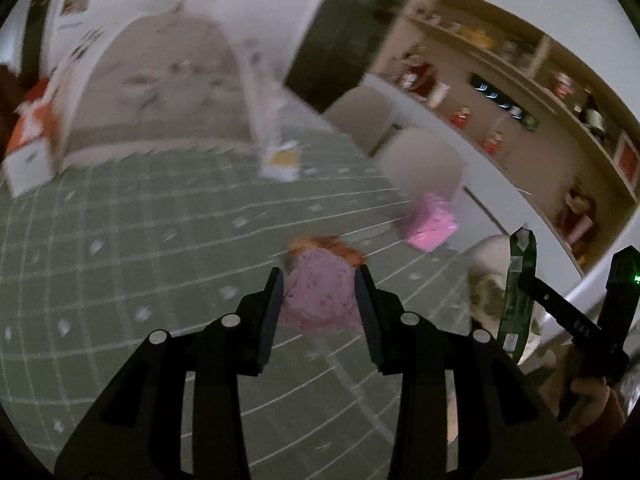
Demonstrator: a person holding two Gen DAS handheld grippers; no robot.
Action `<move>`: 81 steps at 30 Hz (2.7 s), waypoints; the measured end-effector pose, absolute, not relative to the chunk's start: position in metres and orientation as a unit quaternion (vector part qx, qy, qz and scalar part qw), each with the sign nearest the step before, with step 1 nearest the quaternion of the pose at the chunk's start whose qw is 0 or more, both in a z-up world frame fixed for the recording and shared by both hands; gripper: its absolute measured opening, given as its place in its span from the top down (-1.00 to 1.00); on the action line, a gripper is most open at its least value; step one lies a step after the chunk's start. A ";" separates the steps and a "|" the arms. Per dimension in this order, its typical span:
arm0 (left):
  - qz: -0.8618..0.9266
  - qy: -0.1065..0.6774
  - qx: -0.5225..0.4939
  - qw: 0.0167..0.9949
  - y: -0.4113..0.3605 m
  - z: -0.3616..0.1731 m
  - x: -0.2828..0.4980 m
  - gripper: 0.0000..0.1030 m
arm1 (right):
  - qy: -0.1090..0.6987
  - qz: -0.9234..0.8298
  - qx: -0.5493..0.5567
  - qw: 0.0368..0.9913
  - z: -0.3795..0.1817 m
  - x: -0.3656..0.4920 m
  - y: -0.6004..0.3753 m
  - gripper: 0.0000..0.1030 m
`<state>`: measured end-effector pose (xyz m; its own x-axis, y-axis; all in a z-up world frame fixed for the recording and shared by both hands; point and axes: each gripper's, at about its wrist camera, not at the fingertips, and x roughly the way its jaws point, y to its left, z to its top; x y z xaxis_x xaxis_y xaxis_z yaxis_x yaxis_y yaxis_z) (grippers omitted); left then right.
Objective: Collect trash
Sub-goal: 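Carry the paper ball and milk carton to the bin and release both inside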
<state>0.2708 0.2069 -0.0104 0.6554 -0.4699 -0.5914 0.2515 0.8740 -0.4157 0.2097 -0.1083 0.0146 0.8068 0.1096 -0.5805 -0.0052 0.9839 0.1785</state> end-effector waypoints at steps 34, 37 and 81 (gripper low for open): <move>-0.402 0.326 -0.026 0.855 -0.184 0.050 0.257 0.32 | 0.220 -0.146 0.090 0.960 0.042 0.073 -0.397 0.02; -0.417 0.337 -0.028 0.844 -0.220 0.045 0.263 0.32 | 0.216 -0.159 0.090 0.959 0.043 0.063 -0.420 0.02; -0.189 0.441 -0.117 0.869 -0.031 -0.031 0.274 -0.11 | 0.453 -0.077 0.169 0.872 -0.108 0.249 -0.443 0.02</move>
